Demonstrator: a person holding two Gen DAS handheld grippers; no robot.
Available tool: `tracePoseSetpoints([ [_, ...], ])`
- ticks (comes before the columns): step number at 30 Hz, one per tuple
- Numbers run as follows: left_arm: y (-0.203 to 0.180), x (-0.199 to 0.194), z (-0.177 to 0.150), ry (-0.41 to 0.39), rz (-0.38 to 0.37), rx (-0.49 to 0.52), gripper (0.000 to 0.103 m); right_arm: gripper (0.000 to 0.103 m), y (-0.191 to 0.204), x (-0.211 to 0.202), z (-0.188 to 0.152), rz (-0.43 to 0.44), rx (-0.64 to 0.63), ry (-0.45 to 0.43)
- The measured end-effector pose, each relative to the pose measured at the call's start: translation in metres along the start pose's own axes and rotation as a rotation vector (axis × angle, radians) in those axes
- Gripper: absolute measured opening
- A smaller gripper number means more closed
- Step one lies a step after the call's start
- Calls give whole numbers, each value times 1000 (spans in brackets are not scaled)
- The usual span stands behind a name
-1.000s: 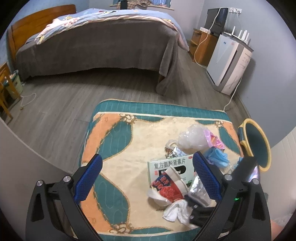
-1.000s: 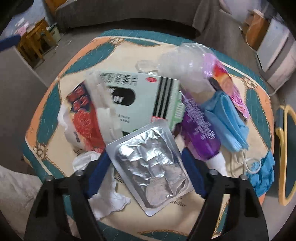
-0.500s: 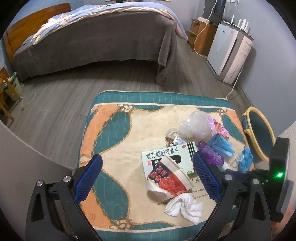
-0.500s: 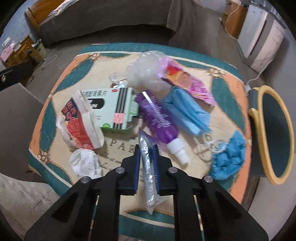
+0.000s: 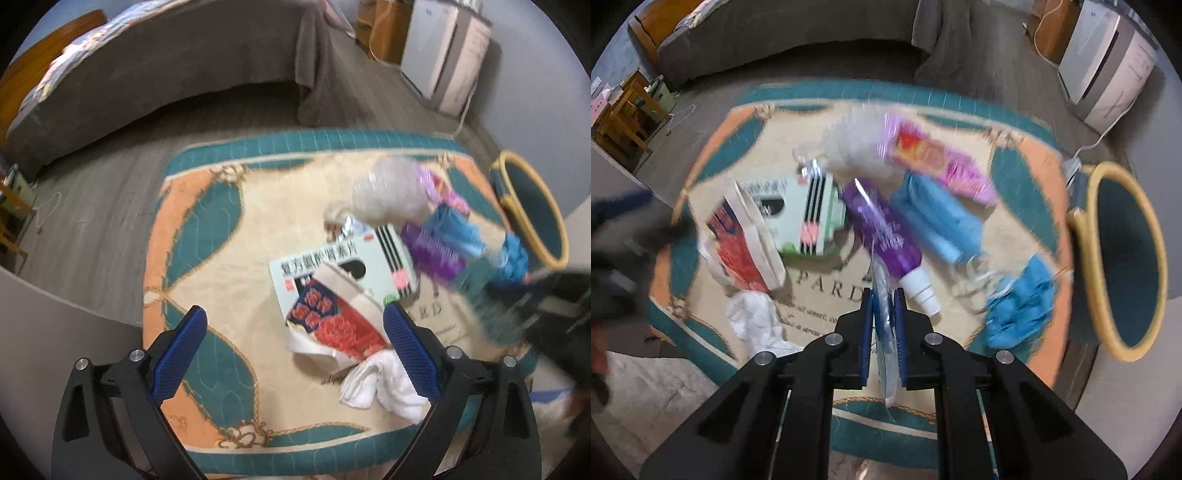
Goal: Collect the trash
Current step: 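Lower the right tool to the pile and grasp a clear plastic strip, then carry the clear strip with the right tool while the left tool grasps a red-white wrapper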
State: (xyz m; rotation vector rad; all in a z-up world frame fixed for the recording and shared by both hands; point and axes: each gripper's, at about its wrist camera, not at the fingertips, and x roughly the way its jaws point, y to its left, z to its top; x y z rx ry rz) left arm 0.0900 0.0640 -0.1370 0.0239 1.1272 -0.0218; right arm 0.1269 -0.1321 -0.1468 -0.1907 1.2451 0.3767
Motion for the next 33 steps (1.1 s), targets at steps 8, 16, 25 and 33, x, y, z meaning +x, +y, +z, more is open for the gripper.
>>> tracePoseSetpoints([
  [8, -1, 40, -11, 107, -18, 1, 92, 11, -19, -46, 9, 10, -16, -81],
  [16, -5, 53, -13, 159, -103, -31, 46, 11, -36, -29, 17, 14, 44, -80],
  [25, -4, 17, 3, 3, -59, -41, 29, 11, -49, -50, 25, 24, 76, -144],
  [33, -23, -11, 13, -101, -60, 32, 18, 11, -62, -68, 27, 20, 99, -195],
])
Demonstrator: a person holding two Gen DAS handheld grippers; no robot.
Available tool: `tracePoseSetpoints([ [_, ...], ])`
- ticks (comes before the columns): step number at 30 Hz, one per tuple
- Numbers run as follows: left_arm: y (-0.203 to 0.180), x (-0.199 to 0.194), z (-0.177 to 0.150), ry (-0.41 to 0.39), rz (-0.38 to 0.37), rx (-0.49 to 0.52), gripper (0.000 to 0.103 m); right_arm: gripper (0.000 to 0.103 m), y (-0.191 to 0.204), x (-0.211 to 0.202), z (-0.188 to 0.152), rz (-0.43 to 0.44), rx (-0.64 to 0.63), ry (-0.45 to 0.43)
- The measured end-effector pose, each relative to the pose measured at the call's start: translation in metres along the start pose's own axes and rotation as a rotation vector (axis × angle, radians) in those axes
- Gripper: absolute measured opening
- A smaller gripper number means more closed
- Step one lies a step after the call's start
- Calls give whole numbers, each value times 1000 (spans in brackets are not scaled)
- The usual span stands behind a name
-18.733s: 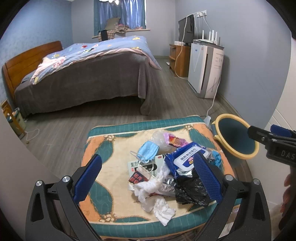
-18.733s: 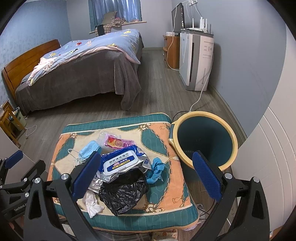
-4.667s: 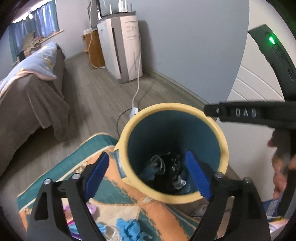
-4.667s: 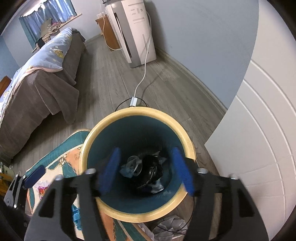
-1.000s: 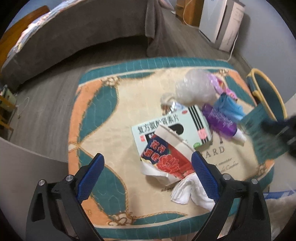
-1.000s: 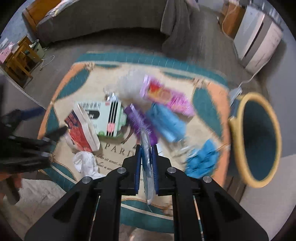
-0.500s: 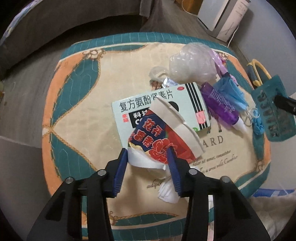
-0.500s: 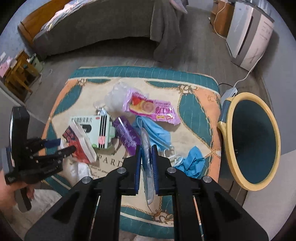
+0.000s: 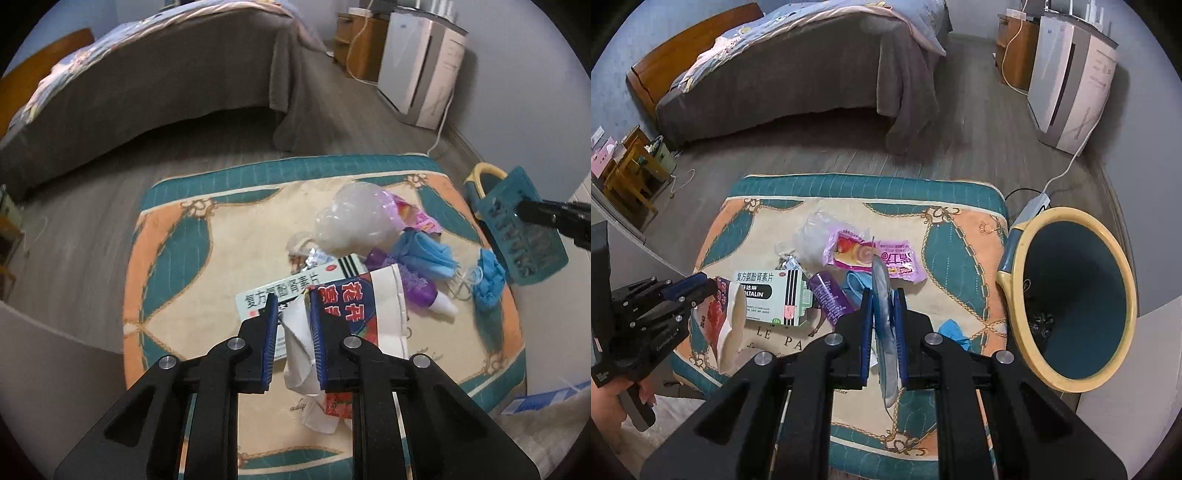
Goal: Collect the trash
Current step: 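Carry the clear strip with the right tool while the left tool grasps a red-white wrapper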
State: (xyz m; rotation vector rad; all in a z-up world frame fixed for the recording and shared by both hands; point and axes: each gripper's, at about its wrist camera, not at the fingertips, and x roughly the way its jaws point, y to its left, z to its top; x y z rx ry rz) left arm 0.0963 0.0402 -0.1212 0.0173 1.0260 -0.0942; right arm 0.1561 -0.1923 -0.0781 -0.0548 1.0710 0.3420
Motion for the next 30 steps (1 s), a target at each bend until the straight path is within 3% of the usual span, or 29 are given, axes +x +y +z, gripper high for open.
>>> tracePoseSetpoints([
  [8, -15, -19, 13, -60, -27, 18, 18, 11, -21, -15, 5, -3, 39, -35],
  [17, -48, -20, 20, -72, -69, 74, 18, 11, -62, -37, 6, -36, 106, -73],
  [25, -86, -23, 29, -80, -91, 127, 18, 11, -119, -69, 12, -66, 195, -162],
  [30, -118, -22, 47, -89, -122, 169, 18, 11, -149, -72, 8, -102, 229, -166],
])
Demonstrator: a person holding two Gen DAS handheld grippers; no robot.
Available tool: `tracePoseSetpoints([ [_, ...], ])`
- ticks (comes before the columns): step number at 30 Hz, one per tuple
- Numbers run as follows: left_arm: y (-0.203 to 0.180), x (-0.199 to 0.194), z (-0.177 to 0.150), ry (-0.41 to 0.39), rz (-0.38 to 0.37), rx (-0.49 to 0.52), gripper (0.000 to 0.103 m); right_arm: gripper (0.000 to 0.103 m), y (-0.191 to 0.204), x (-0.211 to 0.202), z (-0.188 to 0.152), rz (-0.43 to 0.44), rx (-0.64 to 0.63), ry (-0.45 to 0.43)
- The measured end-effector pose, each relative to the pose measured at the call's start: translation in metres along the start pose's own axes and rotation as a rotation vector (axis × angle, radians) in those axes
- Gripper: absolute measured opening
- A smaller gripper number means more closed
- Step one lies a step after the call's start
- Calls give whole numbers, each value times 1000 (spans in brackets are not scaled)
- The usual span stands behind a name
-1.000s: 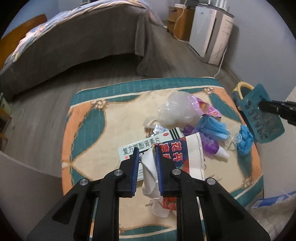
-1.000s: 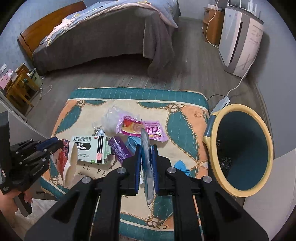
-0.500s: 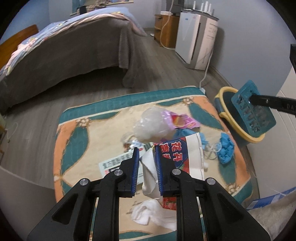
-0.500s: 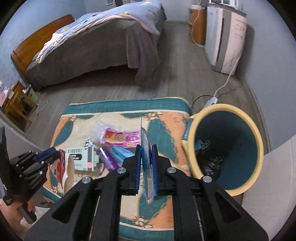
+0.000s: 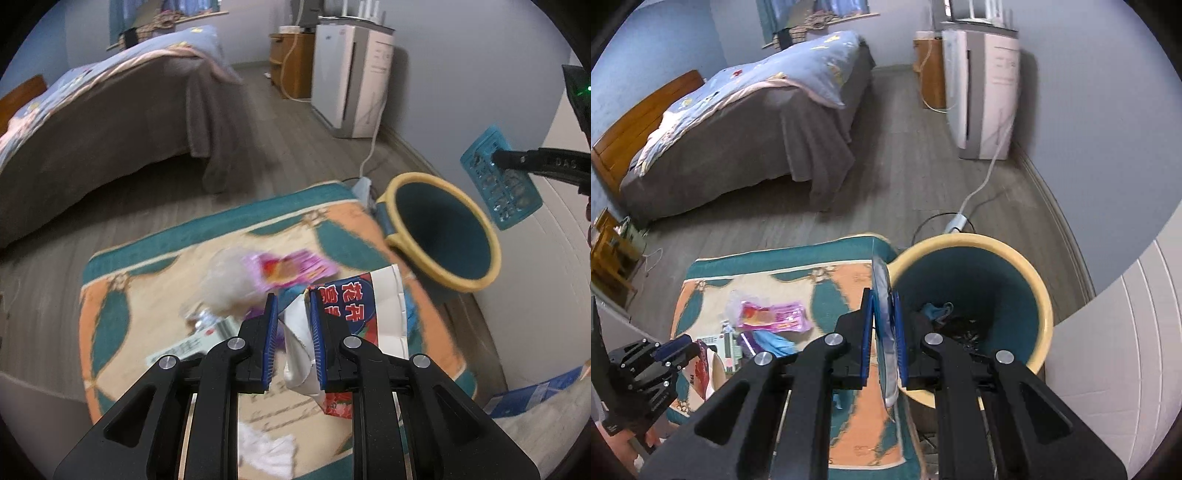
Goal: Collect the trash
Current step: 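Carry the clear strip with the right tool while the left tool grasps a red-white wrapper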
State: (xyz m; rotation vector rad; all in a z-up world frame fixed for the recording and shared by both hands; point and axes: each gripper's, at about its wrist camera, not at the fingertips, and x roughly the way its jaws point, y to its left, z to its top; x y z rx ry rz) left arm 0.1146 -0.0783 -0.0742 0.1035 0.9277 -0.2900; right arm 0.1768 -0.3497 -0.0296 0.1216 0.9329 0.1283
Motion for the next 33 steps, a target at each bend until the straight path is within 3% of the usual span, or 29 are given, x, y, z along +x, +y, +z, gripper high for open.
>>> tracePoseSetpoints([
  [15, -107, 44, 39, 46, -115, 165, 19, 11, -76, 48, -21, -44, 150, 122],
  [21, -139, 64, 53, 63, -146, 196, 19, 11, -107, 54, -26, -68, 243, 113],
  [26, -159, 86, 66, 67, -137, 210, 19, 11, -115, 56, -25, -94, 282, 102],
  [33, -174, 111, 84, 49, -92, 223, 19, 11, -117, 60, -26, -68, 305, 101],
])
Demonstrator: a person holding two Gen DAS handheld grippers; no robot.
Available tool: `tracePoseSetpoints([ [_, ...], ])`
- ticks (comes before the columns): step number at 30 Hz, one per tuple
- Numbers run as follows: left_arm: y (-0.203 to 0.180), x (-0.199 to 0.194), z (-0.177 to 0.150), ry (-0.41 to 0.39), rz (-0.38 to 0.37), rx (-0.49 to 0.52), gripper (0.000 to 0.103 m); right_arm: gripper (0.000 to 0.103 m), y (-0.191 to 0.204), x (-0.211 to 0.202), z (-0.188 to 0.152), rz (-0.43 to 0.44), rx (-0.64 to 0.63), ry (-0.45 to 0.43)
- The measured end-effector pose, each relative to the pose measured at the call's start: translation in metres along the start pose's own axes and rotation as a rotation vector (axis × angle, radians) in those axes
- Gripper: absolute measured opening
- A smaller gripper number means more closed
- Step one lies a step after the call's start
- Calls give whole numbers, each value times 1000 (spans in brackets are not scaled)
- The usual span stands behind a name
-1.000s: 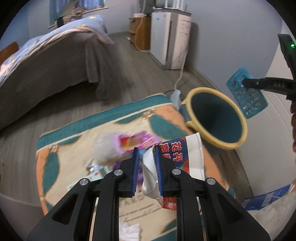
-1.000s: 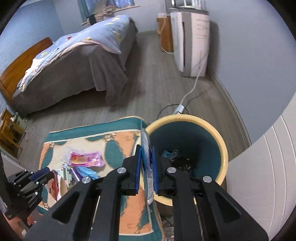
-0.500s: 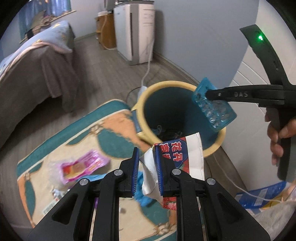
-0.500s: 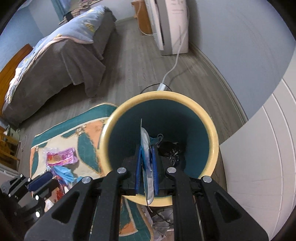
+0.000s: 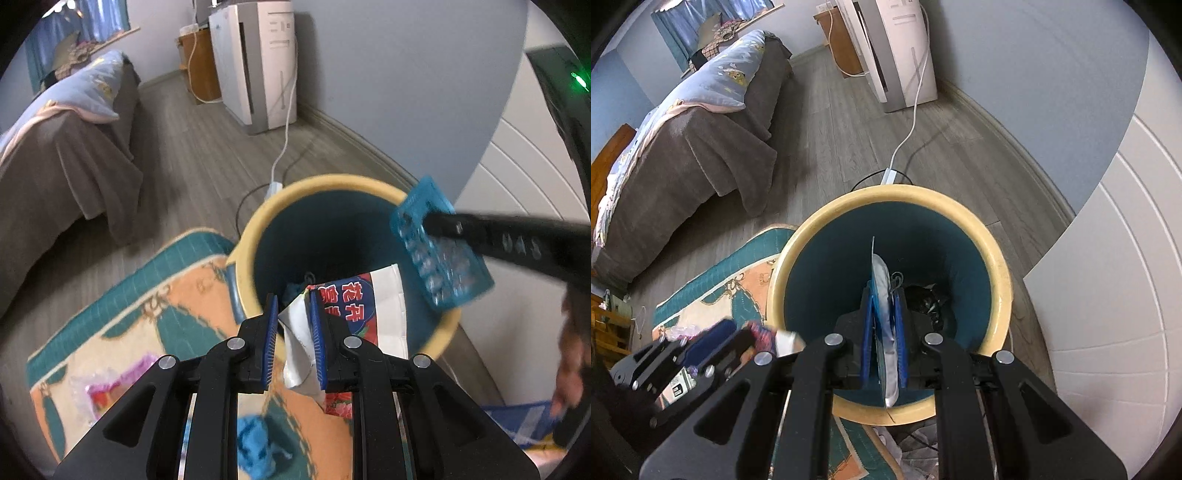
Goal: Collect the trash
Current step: 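Carry the clear strip with the right tool while the left tool grasps a red-white wrapper, then open both tools over the wastebasket, dropping the strip and wrapper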
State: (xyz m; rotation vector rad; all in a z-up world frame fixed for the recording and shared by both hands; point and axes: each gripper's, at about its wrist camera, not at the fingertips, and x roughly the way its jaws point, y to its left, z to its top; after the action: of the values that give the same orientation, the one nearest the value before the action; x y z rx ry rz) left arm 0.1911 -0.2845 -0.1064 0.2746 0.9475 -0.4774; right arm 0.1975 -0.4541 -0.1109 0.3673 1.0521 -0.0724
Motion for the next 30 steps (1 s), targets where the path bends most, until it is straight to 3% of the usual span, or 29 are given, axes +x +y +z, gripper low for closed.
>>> tracePoseSetpoints([
  [6, 6, 2, 16, -70, 60, 0, 22, 14, 0, -10, 5, 27, 15, -64],
  [8, 8, -3, 18, -94, 45, -14, 37, 30, 1, -11, 5, 20, 10, -74],
  [10, 10, -5, 16, -103, 38, -24, 49, 39, 3, -11, 5, 9, 9, -75],
  [12, 11, -6, 12, -103, 47, -22, 52, 50, 3, -11, 5, 3, 15, -71],
  [13, 12, -8, 9, -102, 50, -21, 59, 59, 4, -11, 5, 3, 18, -70],
  [16, 19, -15, -3, -112, 66, -26, 79, 74, 9, -13, 6, -3, 16, -77],
  [20, 37, -33, -18, -113, 65, -77, 90, 96, 28, -17, 6, -7, -37, -93],
  [25, 67, -68, -44, -140, 70, -128, 94, 97, 60, -23, 4, -23, -141, -109],
  [30, 100, -106, -71, -137, 134, -155, 94, 97, 87, -35, 0, -9, -222, -147],
])
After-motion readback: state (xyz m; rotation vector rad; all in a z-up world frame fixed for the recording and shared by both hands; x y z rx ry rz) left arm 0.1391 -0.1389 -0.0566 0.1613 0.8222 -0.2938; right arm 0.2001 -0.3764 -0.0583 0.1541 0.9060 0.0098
